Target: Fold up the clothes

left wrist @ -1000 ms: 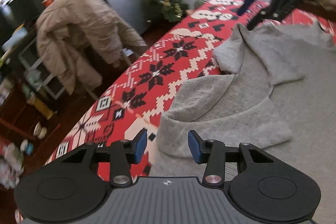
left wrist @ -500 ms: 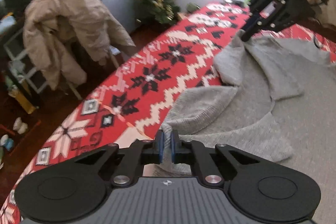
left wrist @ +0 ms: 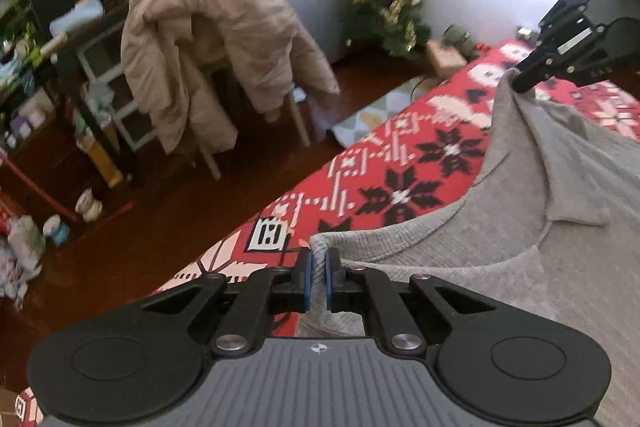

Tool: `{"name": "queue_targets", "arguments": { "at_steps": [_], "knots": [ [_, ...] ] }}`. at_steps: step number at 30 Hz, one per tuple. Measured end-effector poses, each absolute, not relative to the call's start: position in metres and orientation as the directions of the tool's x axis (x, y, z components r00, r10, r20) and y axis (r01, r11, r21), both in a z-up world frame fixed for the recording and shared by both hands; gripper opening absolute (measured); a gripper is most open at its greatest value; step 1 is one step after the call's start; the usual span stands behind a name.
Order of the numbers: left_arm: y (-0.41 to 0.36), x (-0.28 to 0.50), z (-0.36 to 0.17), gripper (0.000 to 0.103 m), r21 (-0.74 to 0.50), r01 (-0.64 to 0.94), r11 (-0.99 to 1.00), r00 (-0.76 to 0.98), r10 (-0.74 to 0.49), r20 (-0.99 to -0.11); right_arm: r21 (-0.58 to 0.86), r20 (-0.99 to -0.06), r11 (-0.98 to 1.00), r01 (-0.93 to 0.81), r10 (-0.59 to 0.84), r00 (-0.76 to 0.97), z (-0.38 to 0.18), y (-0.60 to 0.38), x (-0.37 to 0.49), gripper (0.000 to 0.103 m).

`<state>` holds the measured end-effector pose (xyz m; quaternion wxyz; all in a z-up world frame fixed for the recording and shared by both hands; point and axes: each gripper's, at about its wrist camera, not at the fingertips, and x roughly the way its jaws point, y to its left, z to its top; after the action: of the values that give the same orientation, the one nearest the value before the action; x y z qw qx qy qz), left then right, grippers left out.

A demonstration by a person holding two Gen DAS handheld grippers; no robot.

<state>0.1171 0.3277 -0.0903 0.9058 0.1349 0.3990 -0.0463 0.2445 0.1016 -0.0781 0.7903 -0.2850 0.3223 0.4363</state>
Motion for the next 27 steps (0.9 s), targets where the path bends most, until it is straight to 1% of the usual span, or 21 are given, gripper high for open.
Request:
{"name": "queue_targets", "arguments": {
  "at_steps": [3, 6, 7, 8, 9, 10, 11, 13, 14, 18, 21, 24, 25, 27],
  "knots": [
    [0.328, 0.133, -0.106, 0.007, 0.226, 0.175, 0.958, 0.643, 0.063, -0.763, -0.162, -0.778, 0.471, -0.867, 0.479, 0.406, -0.092, 0.117, 0.26, 0.006],
    [0.334, 0.141, -0.112, 0.007, 0.192, 0.125, 0.973, 0.641, 0.068, -0.765, -0.159, -0.797, 0.485, -0.86, 0.451, 0.402, -0.108, 0.128, 0.272, 0.006],
    [0.336, 0.142, -0.111, 0.009, 0.182, 0.104, 0.978, 0.641, 0.073, -0.764, -0.157, -0.8, 0.492, -0.856, 0.445, 0.403, -0.112, 0.129, 0.275, 0.006],
    [0.337, 0.143, -0.11, 0.015, 0.176, 0.085, 0.981, 0.64, 0.082, -0.764, -0.148, -0.799, 0.502, -0.852, 0.447, 0.402, -0.114, 0.129, 0.277, 0.007],
    [0.338, 0.143, -0.108, 0.017, 0.175, 0.073, 0.982, 0.639, 0.089, -0.764, -0.128, -0.794, 0.517, -0.846, 0.458, 0.4, -0.113, 0.125, 0.278, 0.009],
    [0.338, 0.142, -0.106, 0.023, 0.176, 0.064, 0.982, 0.639, 0.095, -0.763, -0.109, -0.789, 0.531, -0.841, 0.469, 0.398, -0.112, 0.122, 0.279, 0.009],
    [0.339, 0.139, -0.104, 0.032, 0.181, 0.057, 0.982, 0.642, 0.103, -0.76, -0.089, -0.783, 0.544, -0.834, 0.479, 0.396, -0.111, 0.119, 0.281, 0.011],
    [0.343, 0.131, -0.097, 0.04, 0.185, 0.035, 0.982, 0.655, 0.117, -0.746, -0.048, -0.772, 0.569, -0.821, 0.5, 0.392, -0.109, 0.113, 0.283, 0.026],
    [0.346, 0.127, -0.094, 0.043, 0.185, 0.023, 0.982, 0.663, 0.124, -0.739, -0.028, -0.766, 0.581, -0.813, 0.511, 0.391, -0.108, 0.11, 0.284, 0.036],
    [0.341, 0.106, -0.075, 0.045, 0.171, 0.028, 0.985, 0.692, 0.104, -0.714, 0.06, -0.725, 0.643, -0.763, 0.554, 0.41, -0.083, 0.079, 0.287, 0.039],
    [0.336, 0.09, -0.06, 0.045, 0.159, 0.035, 0.987, 0.713, 0.086, -0.696, 0.077, -0.71, 0.683, -0.727, 0.549, 0.441, -0.064, 0.046, 0.268, 0.038],
    [0.332, 0.074, -0.045, 0.045, 0.147, 0.043, 0.988, 0.733, 0.069, -0.676, 0.068, -0.731, 0.712, -0.699, 0.512, 0.451, -0.058, 0.01, 0.229, 0.038],
    [0.324, 0.072, -0.042, 0.047, 0.149, 0.059, 0.987, 0.735, 0.058, -0.676, 0.059, -0.743, 0.722, -0.689, 0.493, 0.453, -0.061, -0.004, 0.215, 0.038],
    [0.305, 0.072, -0.042, 0.048, 0.157, 0.104, 0.982, 0.737, 0.03, -0.675, 0.046, -0.764, 0.741, -0.67, 0.458, 0.454, -0.065, -0.03, 0.186, 0.037]
  ]
}}
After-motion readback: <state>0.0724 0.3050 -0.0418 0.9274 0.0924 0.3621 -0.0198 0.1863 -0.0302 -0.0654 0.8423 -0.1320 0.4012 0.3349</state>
